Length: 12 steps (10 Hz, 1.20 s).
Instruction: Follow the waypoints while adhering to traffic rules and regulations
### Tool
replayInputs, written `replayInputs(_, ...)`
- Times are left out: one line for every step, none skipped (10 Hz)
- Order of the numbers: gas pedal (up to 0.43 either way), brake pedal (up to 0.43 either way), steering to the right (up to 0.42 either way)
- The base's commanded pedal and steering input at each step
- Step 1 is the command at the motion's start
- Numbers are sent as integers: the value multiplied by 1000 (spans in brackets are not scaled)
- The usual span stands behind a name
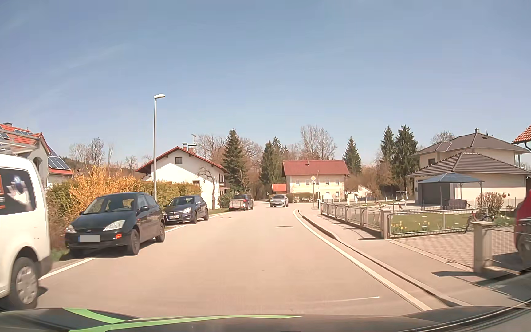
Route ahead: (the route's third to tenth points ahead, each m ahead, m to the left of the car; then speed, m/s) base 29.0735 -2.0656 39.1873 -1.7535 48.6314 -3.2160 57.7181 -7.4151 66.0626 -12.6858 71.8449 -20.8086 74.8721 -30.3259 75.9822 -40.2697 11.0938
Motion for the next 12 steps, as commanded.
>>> replayInputs(0,238,6)
replayInputs(0,250,10)
replayInputs(0,262,14)
replayInputs(0,268,14)
replayInputs(0,274,14)
replayInputs(0,274,14)
replayInputs(0,274,15)
replayInputs(0,274,15)
replayInputs(0,274,15)
replayInputs(0,274,15)
replayInputs(0,280,15)
replayInputs(0,280,15)
